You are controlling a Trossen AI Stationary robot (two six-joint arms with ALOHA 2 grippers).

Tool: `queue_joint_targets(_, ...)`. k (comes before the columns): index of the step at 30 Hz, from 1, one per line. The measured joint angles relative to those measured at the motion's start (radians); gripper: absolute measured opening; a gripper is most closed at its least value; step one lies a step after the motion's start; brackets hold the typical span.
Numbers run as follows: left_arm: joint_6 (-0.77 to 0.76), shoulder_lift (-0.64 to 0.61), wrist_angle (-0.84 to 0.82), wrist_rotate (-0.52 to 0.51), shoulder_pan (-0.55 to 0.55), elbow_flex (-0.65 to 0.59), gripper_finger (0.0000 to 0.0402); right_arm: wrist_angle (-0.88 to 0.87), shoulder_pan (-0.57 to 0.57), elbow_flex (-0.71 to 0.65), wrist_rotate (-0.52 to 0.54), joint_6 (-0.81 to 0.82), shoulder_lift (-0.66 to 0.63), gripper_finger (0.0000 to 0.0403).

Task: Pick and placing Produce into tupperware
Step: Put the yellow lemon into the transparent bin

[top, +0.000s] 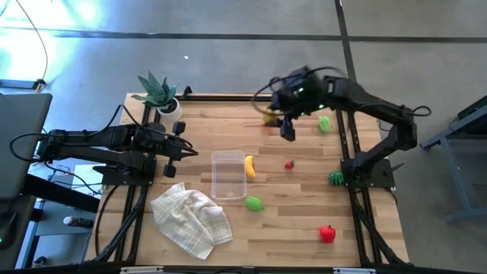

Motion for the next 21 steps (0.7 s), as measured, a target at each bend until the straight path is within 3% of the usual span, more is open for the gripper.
queue_joint_targets(4, 0.0, 0.0, 0.0, 0.0, 0.0, 0.0, 0.0003, 0.028, 0.033, 0.083, -0.008, 0.024, 0.0, 0.0204)
queue_joint_targets(10, 0.0, 0.0, 0.0, 0.0, 0.0, 0.0, 0.0003, 0.078, 0.102, 0.089, -0.021, 0.061, 0.041, 0.0204)
queue_joint_targets(21, 0.0, 0.0, 0.0, 0.0, 0.0, 0.0, 0.0003, 0.183, 0.242, 0.087, -0.087, 0.077, 0.421, 0.0204)
